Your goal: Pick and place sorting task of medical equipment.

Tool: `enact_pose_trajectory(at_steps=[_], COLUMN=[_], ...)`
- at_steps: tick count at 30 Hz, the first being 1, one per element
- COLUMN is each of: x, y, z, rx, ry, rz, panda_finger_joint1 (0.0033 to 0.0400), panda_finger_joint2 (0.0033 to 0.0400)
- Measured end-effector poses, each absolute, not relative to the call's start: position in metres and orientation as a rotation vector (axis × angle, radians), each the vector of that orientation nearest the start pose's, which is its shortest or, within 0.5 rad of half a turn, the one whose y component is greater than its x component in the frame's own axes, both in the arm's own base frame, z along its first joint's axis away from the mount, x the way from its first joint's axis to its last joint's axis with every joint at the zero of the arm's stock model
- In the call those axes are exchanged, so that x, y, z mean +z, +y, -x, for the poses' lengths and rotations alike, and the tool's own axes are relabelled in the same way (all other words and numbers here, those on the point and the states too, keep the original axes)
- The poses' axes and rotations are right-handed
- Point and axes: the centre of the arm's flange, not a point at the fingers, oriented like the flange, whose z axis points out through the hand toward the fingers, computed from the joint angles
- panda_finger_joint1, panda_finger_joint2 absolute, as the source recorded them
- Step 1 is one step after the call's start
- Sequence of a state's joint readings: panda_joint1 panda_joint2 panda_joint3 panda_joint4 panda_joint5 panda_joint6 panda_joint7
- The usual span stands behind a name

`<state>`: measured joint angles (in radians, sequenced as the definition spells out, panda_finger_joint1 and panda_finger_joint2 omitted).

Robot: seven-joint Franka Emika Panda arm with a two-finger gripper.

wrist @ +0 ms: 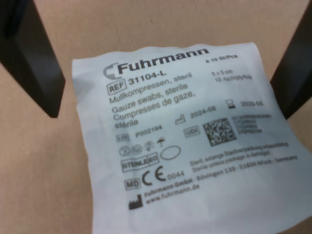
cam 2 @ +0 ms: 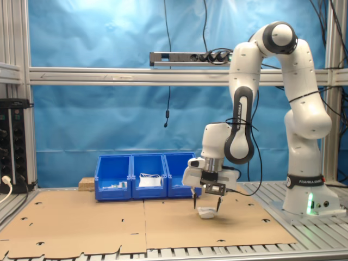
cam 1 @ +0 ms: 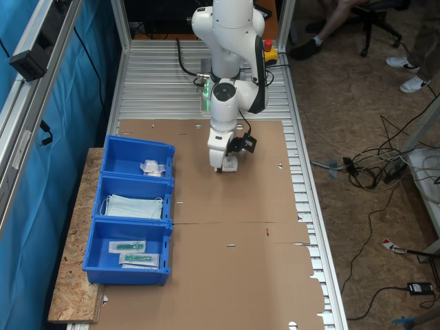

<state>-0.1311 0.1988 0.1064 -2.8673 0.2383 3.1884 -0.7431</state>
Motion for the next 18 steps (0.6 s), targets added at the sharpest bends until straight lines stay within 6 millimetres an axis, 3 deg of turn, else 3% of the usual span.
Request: enact_pose_trajectory(at_steps=[18], x=[0.1505], y=[-0.0274], z=[-0.3444], rx=[-0.171], ry=[-0.745], rz=[3.068], panda_finger_joint1=[0.04], panda_finger_joint2=[0.04])
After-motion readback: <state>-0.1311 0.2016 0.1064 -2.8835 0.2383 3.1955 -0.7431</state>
